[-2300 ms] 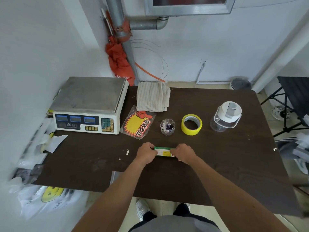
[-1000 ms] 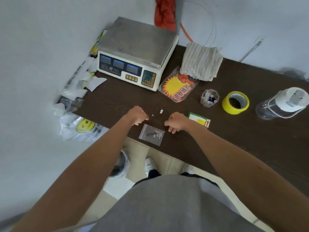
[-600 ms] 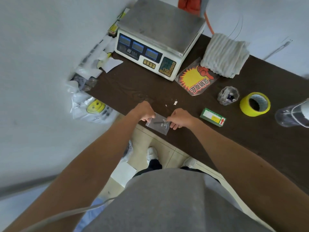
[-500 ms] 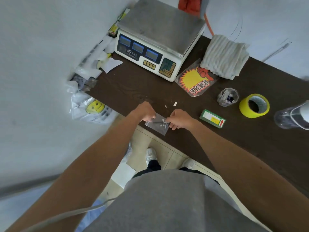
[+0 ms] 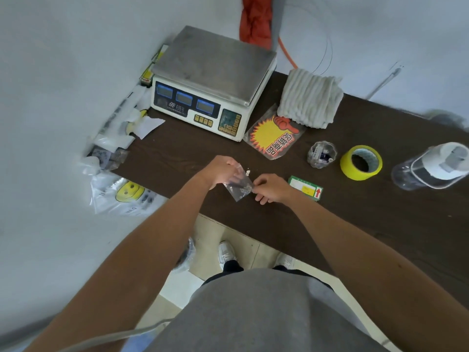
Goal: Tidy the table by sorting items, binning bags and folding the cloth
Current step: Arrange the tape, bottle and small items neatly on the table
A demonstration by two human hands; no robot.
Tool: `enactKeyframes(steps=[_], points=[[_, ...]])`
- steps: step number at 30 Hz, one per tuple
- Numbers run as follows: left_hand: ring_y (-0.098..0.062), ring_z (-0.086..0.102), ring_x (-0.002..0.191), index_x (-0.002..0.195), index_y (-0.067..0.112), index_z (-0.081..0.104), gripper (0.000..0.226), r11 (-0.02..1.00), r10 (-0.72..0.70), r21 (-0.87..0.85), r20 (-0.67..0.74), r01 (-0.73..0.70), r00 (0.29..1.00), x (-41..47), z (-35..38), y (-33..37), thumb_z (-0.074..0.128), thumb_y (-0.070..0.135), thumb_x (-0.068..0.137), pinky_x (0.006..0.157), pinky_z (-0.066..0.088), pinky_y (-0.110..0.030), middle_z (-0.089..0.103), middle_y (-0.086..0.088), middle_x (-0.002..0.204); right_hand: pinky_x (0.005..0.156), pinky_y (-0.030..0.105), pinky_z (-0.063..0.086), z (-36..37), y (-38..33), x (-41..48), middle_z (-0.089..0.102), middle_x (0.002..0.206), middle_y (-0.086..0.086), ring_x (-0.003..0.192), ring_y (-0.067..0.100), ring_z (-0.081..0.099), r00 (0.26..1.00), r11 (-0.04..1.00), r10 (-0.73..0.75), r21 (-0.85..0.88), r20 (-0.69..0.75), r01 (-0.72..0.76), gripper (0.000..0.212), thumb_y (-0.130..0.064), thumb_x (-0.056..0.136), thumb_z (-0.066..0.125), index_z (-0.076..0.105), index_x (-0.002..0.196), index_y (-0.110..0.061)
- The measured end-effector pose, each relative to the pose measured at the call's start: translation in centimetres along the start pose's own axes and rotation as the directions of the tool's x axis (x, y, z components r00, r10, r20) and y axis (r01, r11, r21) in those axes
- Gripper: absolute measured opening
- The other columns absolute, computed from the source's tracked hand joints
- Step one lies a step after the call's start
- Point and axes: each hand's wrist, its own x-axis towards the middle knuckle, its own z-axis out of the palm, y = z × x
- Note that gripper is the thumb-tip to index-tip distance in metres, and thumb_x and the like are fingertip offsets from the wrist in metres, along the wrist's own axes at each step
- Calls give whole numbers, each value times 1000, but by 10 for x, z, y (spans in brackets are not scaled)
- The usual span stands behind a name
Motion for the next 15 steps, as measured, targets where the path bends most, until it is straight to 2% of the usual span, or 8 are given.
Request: enactKeyframes(steps=[2, 4, 8, 12, 15], points=[[-4, 69, 66, 112, 3, 71, 20, 1000, 11, 24, 19, -11, 1000, 3, 5, 11, 67, -2, 92, 54, 50, -15, 72, -7, 92, 60, 24, 52, -9, 7, -3, 76, 84, 5, 68, 16, 72, 1000, 999, -22, 30, 10, 22, 17, -23, 97, 61, 63, 113, -19], [-9, 65, 81, 108, 10, 73, 20, 998, 25, 52, 38, -27, 999, 4, 12, 21, 70, 2, 90, 66, 49, -21, 69, 0, 91, 60, 23, 51, -16, 15, -7, 75, 83, 6, 66, 15, 70, 999, 998, -48, 42, -13, 49, 17, -25, 98, 59, 65, 113, -20], [-16, 65, 104, 104, 18, 74, 12, 997, 62, 31, 91, -65, 994, 12, 29, 38, 71, 14, 93, 89, 51, -31, 71, 0, 106, 63, 26, 54, -30, 30, -20, 73, 79, 7, 63, 17, 67, 982, 993, -111, 10, -152, 114, 18, -29, 97, 59, 72, 103, -17], [-18, 62, 114, 115, 14, 71, 23, 995, 88, -61, 163, -79, 983, 15, 44, 52, 71, 19, 92, 90, 51, -30, 69, -4, 119, 79, 35, 55, -43, 42, -30, 73, 92, -4, 85, 18, 68, 933, 970, -203, -189, -296, 151, 17, -36, 93, 60, 74, 97, -28], [-19, 62, 117, 109, 15, 72, 19, 991, 98, -110, 207, -76, 973, 13, 56, 64, 71, 22, 91, 103, 49, -38, 68, -6, 121, 75, 34, 48, -51, 52, -39, 68, 96, -3, 91, 21, 65, 905, 957, -225, -257, -360, 136, 21, -38, 94, 58, 75, 100, -27]])
